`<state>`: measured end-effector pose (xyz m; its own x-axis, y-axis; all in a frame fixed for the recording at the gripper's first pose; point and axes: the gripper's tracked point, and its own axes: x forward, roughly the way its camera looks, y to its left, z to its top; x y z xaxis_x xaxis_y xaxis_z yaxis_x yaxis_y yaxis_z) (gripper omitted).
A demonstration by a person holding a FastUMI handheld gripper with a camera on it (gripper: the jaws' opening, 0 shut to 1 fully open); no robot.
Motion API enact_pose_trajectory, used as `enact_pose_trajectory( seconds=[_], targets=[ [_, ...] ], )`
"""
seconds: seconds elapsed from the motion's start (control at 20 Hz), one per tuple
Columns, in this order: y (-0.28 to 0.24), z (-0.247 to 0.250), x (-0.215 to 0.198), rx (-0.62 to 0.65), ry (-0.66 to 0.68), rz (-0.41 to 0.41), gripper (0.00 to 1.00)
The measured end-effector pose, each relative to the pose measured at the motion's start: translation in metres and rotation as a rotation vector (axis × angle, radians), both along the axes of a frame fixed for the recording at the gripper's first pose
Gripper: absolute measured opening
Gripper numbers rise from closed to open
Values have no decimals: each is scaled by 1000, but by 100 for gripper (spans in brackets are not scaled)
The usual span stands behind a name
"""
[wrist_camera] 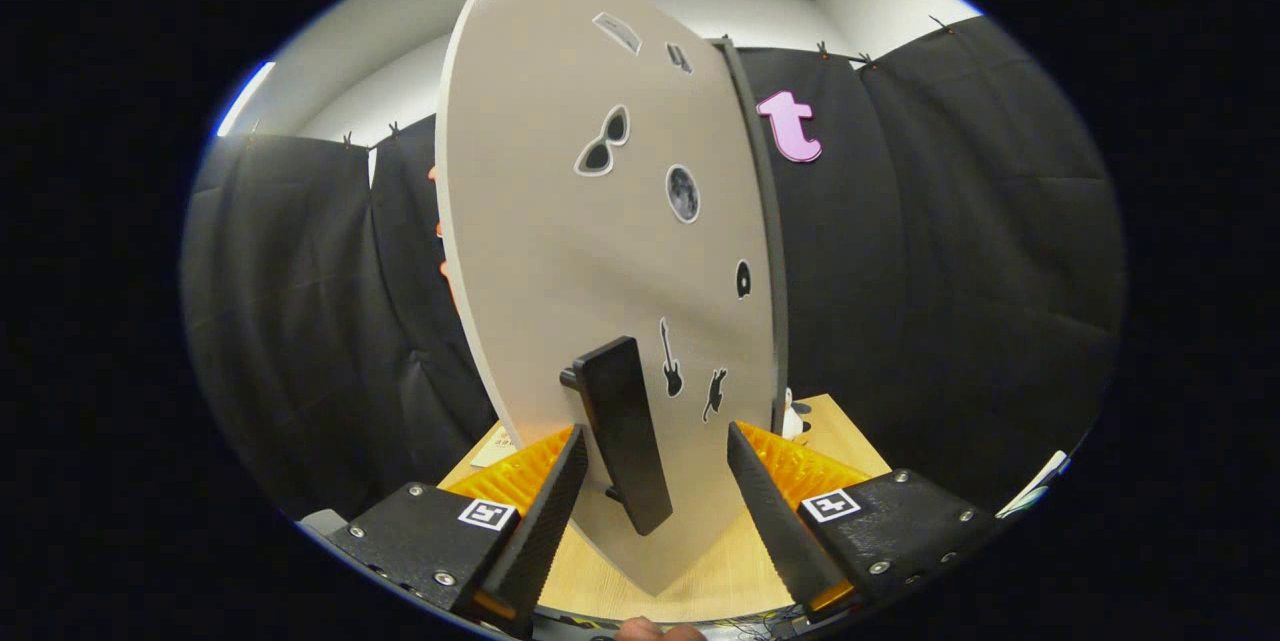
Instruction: Open the shoe cabinet door, grab the shoes and put them into the shoe cabinet, then close the shoe cabinet door.
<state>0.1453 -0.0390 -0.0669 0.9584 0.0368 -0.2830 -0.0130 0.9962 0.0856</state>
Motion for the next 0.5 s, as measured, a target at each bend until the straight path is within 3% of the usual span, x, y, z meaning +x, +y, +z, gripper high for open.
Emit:
enact_pose_trajectory(
  seconds=[0.25, 0.5],
  targets=[
    [44, -5, 31, 28, 3, 33, 91],
    [78, -1, 60, -29, -15, 24, 92]
  ],
)
